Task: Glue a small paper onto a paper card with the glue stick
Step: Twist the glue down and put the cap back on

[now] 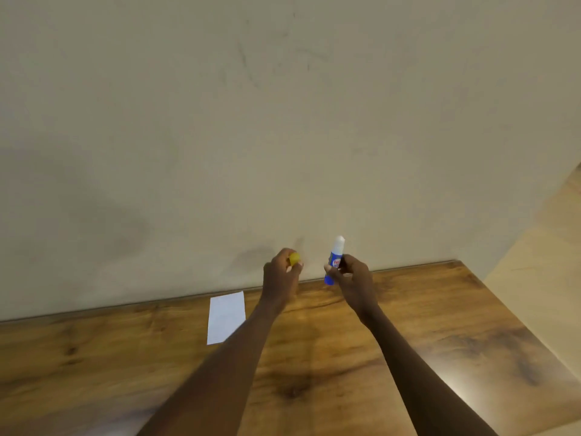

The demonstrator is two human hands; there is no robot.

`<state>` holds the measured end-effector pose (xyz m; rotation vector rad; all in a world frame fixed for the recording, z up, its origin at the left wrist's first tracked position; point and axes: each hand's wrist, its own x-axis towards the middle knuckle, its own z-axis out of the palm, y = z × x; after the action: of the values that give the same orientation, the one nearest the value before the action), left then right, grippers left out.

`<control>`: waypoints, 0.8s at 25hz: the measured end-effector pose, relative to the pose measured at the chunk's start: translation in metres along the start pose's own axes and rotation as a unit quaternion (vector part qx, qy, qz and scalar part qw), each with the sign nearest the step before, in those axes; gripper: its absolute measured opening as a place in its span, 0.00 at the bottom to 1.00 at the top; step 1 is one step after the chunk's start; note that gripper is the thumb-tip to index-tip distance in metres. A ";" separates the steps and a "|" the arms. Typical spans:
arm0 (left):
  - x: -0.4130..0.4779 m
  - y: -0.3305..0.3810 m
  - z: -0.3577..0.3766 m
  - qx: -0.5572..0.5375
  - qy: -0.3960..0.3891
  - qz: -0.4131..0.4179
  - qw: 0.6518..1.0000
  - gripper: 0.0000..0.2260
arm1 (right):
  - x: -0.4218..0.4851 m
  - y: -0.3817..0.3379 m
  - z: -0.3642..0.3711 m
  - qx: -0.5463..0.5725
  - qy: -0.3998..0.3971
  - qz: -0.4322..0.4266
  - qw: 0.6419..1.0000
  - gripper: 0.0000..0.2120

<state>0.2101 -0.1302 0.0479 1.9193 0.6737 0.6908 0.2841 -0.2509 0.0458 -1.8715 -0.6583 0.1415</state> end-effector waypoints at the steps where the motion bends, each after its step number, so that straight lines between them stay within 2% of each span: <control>1: 0.012 0.023 -0.017 -0.021 0.020 0.022 0.999 0.08 | 0.009 -0.025 -0.001 0.016 0.008 -0.029 0.999 0.06; 6: 0.046 0.124 -0.118 -0.106 0.067 0.110 0.986 0.04 | 0.033 -0.148 -0.007 0.074 0.029 -0.143 0.987 0.09; 9: 0.039 0.162 -0.173 -0.120 0.058 0.114 0.985 0.05 | 0.029 -0.202 -0.006 0.112 0.024 -0.170 0.979 0.08; 14: 0.014 0.191 -0.220 -0.092 0.028 0.094 0.991 0.08 | 0.006 -0.267 0.007 0.172 -0.007 -0.189 0.967 0.08; 20: -0.012 0.211 -0.248 -0.173 -0.050 0.074 0.981 0.10 | -0.018 -0.303 0.029 0.182 -0.045 -0.224 0.956 0.06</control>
<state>0.0612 -0.0742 0.3323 1.6788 0.3235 0.7448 0.1446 -0.1595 0.3013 -1.3326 -1.0288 0.0466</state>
